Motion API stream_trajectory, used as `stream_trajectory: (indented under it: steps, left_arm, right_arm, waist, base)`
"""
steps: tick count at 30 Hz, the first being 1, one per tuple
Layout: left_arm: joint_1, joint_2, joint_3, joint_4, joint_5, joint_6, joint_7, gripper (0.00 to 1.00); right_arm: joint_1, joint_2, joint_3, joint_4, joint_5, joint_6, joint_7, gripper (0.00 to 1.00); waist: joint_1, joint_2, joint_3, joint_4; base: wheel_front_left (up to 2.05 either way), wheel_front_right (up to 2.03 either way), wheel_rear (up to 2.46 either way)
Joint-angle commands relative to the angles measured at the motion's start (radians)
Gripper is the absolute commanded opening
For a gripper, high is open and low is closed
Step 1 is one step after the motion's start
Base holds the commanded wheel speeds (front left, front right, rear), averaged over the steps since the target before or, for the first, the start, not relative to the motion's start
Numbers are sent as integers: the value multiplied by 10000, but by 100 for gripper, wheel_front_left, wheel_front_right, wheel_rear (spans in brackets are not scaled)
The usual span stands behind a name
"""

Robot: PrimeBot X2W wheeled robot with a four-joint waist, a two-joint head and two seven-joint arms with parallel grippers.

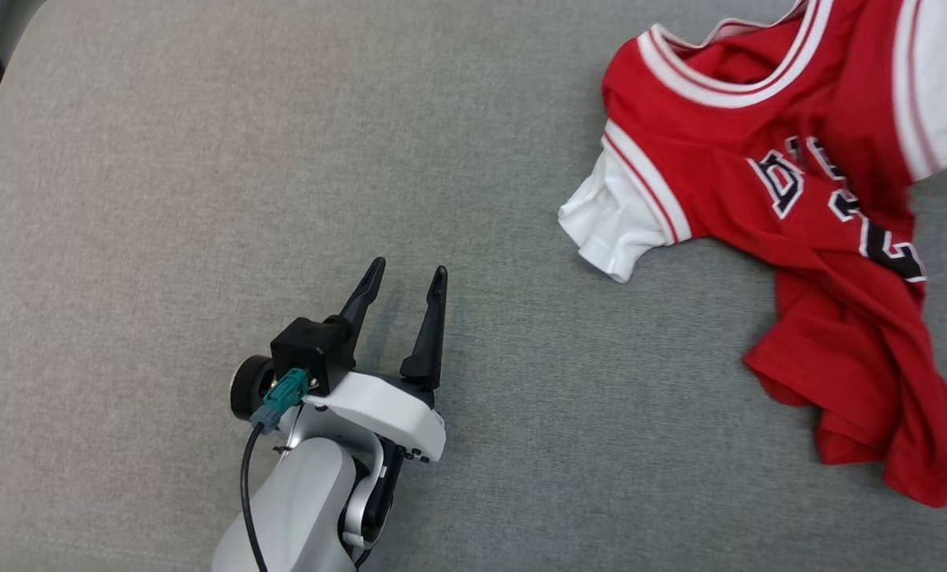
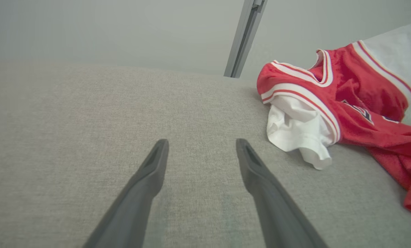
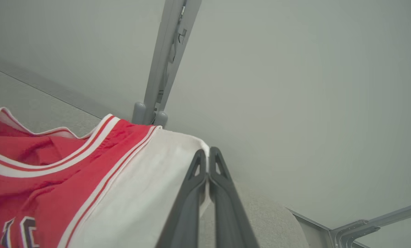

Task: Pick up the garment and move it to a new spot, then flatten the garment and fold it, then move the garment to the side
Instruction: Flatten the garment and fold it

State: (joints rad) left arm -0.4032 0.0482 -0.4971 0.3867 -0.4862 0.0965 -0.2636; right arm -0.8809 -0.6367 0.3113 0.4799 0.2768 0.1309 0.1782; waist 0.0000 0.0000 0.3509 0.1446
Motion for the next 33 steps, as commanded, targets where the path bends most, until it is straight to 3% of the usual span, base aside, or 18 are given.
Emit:
stream_trajectory:
  steps: [1, 12, 13, 14, 23, 33]
  left_arm:
    - [-252, 47, -70, -57, -56, 18, -9, 100]
    - [-529, 46, -454, -287, -297, 179, -9, 100]
    - [-542, 44, -469, -308, -300, 195, -9, 100]
    - [-552, 44, -481, -328, -312, 193, -9, 100]
    - [-536, 49, -349, -281, -244, 269, -10, 100]
    - [-146, 50, 216, 102, 150, 52, -9, 100]
  right_arm:
    - [-644, -298, 80, 511, -274, -1, -169, 0]
    - [-3217, -819, 346, 3390, -1351, -1, -1166, 0]
    - [-3367, -767, 301, 3631, -1432, -1, -1243, 40]
    - [-3463, -698, 263, 3890, -1489, -1, -1288, 100]
    - [-3676, 126, 404, 5232, -1716, -1, -2296, 100]
    - [-2712, 1645, 920, 5068, -866, -1, -3884, 100]
  waist:
    - [0, 0, 420, 352]
    - [0, 0, 1111, 1184]
    - [0, 0, 1148, 1236]
    - [0, 0, 1177, 1276]
    - [0, 0, 1011, 1175]
    - [0, 0, -351, -18]
  base:
    - [0, 0, 0]
    - [0, 0, 0]
    - [0, 0, 0]
    - [0, 0, 0]
    - [0, 0, 0]
    - [0, 0, 0]
